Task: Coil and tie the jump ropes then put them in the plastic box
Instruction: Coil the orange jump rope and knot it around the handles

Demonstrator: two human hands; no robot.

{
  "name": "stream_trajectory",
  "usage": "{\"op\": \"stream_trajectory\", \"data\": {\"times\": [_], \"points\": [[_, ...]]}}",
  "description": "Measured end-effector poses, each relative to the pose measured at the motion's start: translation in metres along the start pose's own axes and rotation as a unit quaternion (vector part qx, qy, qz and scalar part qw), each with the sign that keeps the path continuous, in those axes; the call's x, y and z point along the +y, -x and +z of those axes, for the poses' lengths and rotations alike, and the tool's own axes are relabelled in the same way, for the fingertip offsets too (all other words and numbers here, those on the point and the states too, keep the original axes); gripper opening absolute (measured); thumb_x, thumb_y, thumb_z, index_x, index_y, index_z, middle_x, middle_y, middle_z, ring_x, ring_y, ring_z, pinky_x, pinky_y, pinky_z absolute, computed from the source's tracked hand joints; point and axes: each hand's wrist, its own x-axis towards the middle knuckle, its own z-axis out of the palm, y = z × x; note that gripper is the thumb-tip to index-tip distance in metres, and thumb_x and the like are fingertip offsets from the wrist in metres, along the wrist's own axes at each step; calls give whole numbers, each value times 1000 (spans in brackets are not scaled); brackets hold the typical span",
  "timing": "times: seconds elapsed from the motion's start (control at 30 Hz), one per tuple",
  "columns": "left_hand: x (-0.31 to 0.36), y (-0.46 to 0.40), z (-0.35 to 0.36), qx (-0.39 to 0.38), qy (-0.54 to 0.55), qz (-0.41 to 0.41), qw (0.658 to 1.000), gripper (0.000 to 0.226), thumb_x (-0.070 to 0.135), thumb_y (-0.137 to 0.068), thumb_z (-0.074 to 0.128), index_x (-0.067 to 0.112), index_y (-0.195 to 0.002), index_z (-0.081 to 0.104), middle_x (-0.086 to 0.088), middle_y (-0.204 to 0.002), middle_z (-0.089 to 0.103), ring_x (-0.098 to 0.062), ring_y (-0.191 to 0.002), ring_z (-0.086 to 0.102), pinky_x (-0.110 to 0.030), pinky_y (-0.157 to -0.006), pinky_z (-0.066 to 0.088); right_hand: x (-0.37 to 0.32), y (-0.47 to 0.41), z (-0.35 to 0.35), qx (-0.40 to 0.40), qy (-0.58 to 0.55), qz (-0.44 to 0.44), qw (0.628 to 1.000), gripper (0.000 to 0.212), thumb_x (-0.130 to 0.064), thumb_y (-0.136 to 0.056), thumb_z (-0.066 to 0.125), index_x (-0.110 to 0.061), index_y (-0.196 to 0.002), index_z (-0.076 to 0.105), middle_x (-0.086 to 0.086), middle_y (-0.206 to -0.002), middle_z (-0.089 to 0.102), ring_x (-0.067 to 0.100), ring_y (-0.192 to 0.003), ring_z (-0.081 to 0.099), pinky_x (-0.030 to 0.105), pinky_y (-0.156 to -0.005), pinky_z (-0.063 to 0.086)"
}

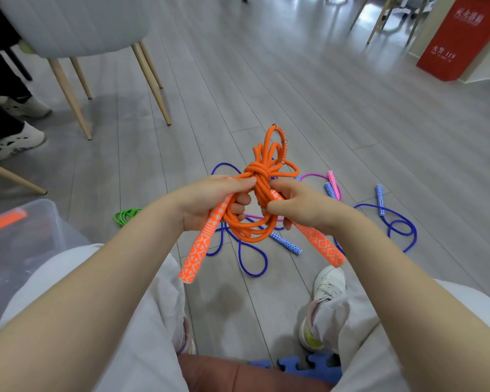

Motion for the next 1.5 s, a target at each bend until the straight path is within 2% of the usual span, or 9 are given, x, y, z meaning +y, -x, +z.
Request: {"op": "stream_trajectory", "data": {"times": [0.27, 0.37, 0.47, 0.67, 0.83, 1.07, 1.2, 1.33, 1.5], "points": [[-8, -8, 3, 68, -22, 24, 997, 21, 31, -94, 60, 11, -99, 65, 1, -66, 54, -9, -52, 51, -23, -50, 49, 4, -2, 3, 12, 15, 3, 1000, 12, -11, -88, 59, -16, -99, 61, 11, -99, 66, 16, -82, 66, 23, -60, 55], [-10, -9, 4, 60, -32, 24, 997, 22, 32, -94, 61, 11, -102, 65, 1, -65, 53, -12, -55, 52, -28, -60, 53, 4, -3, 4, 25, 47, -3, 999, 16, -11, -87, 60, -7, -103, 61, 16, -101, 66, 24, -85, 66, 17, -57, 52], [-11, -9, 4, 46, -33, 21, 998, 21, 32, -95, 59, 13, -101, 65, 1, -66, 54, -13, -59, 56, -37, -75, 55, 2, -3, 5, 25, 59, -5, 998, 17, -12, -88, 59, -6, -104, 61, 16, -100, 65, 17, -79, 62, 12, -53, 49], [-10, -9, -1, 37, -119, 50, 991, 24, 12, -94, 53, 13, -114, 64, -6, -96, 71, -20, -88, 67, -44, -89, 53, 3, -2, -3, 17, 56, 34, 998, 12, -18, -87, 57, -29, -93, 58, 13, -91, 69, 25, -73, 63, 33, -60, 54], [-8, -3, -2, 4, -170, 52, 984, 45, 3, -78, 63, 17, -121, 60, -8, -98, 69, -22, -88, 68, -44, -88, 56, 2, 0, -6, 15, 36, 38, 999, 12, -15, -89, 56, -21, -99, 60, 6, -84, 68, 14, -67, 59, 27, -58, 50], [-9, -5, 4, 21, -158, 55, 986, 32, 2, -88, 63, 11, -118, 59, -13, -94, 68, -22, -79, 68, -40, -80, 58, 2, -1, -4, 14, 33, 44, 998, 17, -16, -89, 55, -11, -104, 60, 12, -83, 60, 20, -69, 52, 31, -59, 48], [-11, -6, 9, 19, -110, 61, 992, 20, -4, -87, 57, 8, -102, 60, -8, -70, 61, -16, -58, 59, -33, -66, 57, 0, -2, -2, 10, 32, 37, 999, 13, -18, -87, 55, -14, -98, 61, 21, -87, 57, 23, -70, 51, 34, -60, 47], [-7, -5, 9, -8, -16, 48, 999, 15, -2, -91, 52, 9, -90, 61, -5, -66, 61, -14, -56, 58, -33, -70, 55, -2, 0, -3, 32, 35, 20, 999, 24, -14, -88, 54, -1, -107, 58, 9, -83, 56, 15, -67, 53, 23, -56, 46], [-11, -6, 9, -5, -19, 55, 998, 14, 11, -92, 61, 11, -105, 63, -1, -74, 62, -12, -55, 56, -29, -62, 56, -2, 2, -5, 26, 45, 19, 998, 20, -16, -87, 54, -13, -105, 61, 14, -89, 67, 18, -68, 57, 31, -58, 51]]}}
